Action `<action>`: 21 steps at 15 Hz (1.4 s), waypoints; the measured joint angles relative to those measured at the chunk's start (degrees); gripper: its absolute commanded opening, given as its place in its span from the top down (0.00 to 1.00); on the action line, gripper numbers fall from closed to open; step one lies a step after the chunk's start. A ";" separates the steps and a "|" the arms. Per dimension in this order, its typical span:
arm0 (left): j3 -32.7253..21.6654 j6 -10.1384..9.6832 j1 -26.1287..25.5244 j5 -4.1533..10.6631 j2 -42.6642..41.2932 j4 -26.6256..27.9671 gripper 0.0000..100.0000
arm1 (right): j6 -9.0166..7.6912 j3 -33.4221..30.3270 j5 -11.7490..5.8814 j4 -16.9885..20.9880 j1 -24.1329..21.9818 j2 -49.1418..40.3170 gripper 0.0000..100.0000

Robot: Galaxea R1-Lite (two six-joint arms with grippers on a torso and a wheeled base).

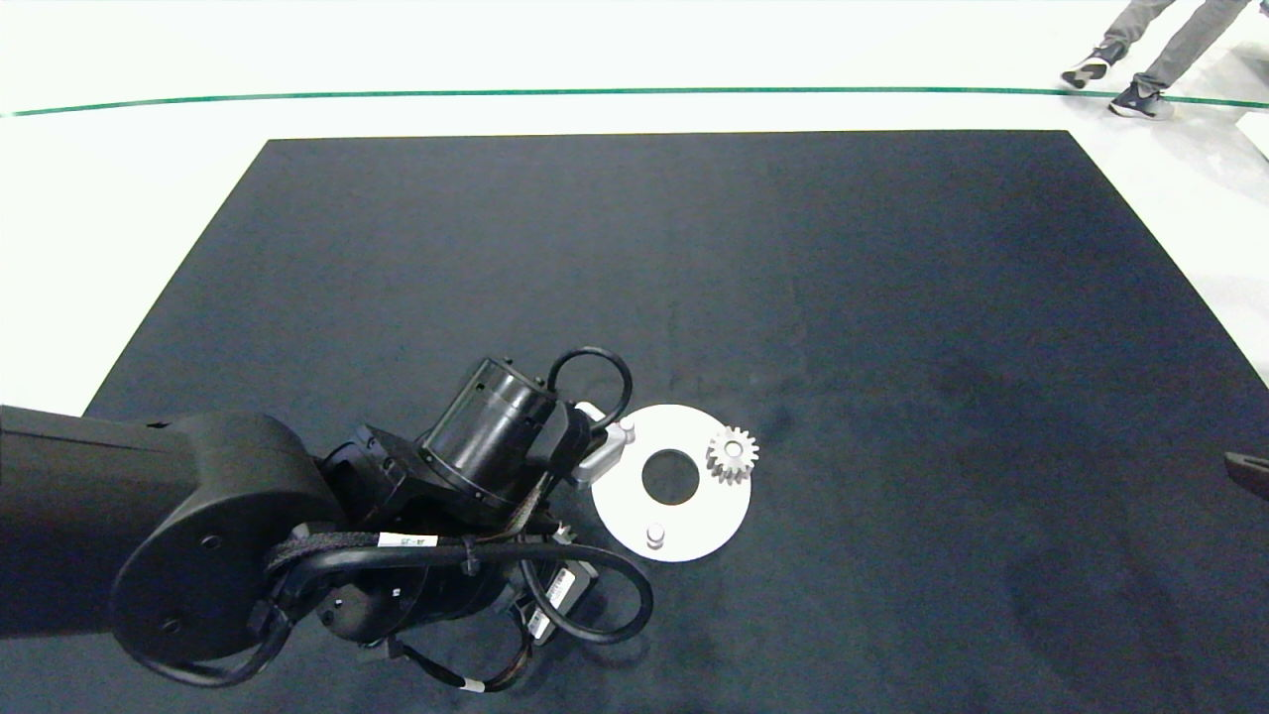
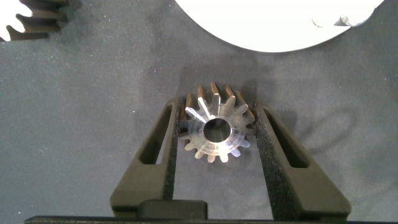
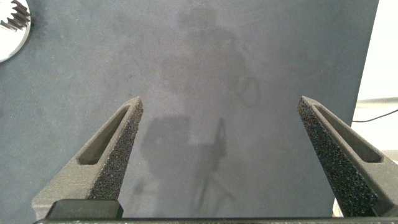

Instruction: Install three planetary gears onto the carrier pins

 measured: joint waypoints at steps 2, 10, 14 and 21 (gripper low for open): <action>0.32 0.98 0.02 -0.02 -0.17 0.01 0.67 | 0.01 0.00 -0.02 0.00 0.00 -0.01 0.00; -3.18 4.83 -0.50 0.00 -2.29 0.89 0.75 | 0.01 0.02 0.00 0.00 0.00 -0.17 0.00; -5.94 5.22 -2.26 -0.02 -3.54 4.36 0.75 | -0.41 0.22 -0.02 0.00 0.00 -0.20 0.00; -11.62 4.96 -8.79 0.11 -3.10 10.53 0.75 | -0.96 0.63 -0.02 -0.09 0.00 -0.48 0.00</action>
